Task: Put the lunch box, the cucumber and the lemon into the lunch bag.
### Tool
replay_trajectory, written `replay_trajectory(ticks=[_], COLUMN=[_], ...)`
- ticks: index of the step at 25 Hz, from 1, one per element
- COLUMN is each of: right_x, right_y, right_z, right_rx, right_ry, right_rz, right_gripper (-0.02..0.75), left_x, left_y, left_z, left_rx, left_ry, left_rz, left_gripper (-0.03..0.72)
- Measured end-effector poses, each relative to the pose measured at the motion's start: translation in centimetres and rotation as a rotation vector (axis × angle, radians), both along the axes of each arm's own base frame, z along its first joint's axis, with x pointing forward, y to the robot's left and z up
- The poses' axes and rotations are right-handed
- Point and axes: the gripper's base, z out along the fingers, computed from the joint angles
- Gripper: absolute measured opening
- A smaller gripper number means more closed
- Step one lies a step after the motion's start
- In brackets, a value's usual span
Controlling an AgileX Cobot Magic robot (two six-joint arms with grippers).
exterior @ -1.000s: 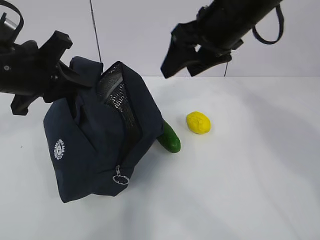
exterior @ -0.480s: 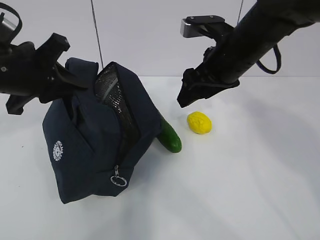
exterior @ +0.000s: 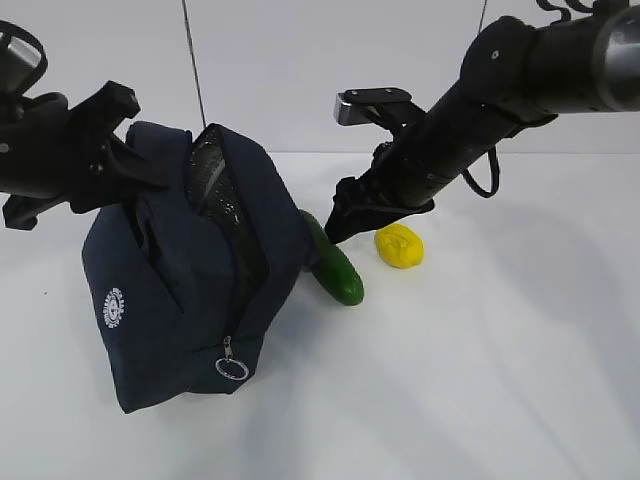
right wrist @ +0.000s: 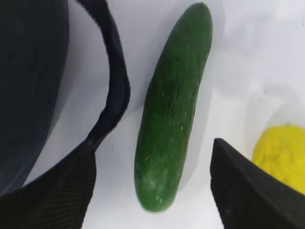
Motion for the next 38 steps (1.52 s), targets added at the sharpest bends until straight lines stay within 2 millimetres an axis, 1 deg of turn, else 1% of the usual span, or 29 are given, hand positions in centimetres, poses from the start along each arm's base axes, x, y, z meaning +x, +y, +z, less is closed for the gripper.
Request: replay_trajectory(ticks=[4, 6, 10, 15, 23, 30, 33, 36, 38], right_x=[1.3, 2.0, 2.7, 2.9, 3.3, 3.2, 3.1, 3.1, 3.1], right_y=[0.6, 0.8, 1.1, 1.1, 1.2, 1.9, 2.1, 2.1, 2.1], right_z=[-0.6, -1.4, -2.8, -4.8, -6.8, -6.9, -7.0, -7.1, -7.1], right_rx=[0.017, 0.020, 0.013, 0.000, -0.014, -0.015, -0.016, -0.016, -0.016], right_ry=[-0.010, -0.006, 0.010, 0.047, 0.075, 0.065, 0.066, 0.067, 0.069], right_rz=[0.001, -0.002, 0.000, 0.001, 0.005, 0.020, 0.024, 0.024, 0.025], right_gripper=[0.579, 0.579, 0.579, 0.579, 0.579, 0.575, 0.518, 0.414, 0.383], left_x=[0.0, 0.1, 0.3, 0.3, 0.3, 0.3, 0.3, 0.3, 0.3], left_y=[0.0, 0.0, -0.1, -0.1, -0.1, -0.1, -0.1, -0.1, -0.1], left_z=[-0.1, -0.4, -0.8, -0.8, -0.8, -0.8, -0.8, -0.8, -0.8], left_rx=[0.005, 0.007, 0.011, 0.011, 0.011, 0.011, 0.011, 0.011, 0.009], left_ry=[0.003, 0.009, 0.022, 0.022, 0.022, 0.022, 0.022, 0.022, 0.023], left_rz=[-0.002, -0.002, -0.002, -0.002, -0.002, -0.002, -0.002, -0.002, -0.002], left_gripper=[0.008, 0.008, 0.008, 0.007, 0.007, 0.007, 0.007, 0.007, 0.007])
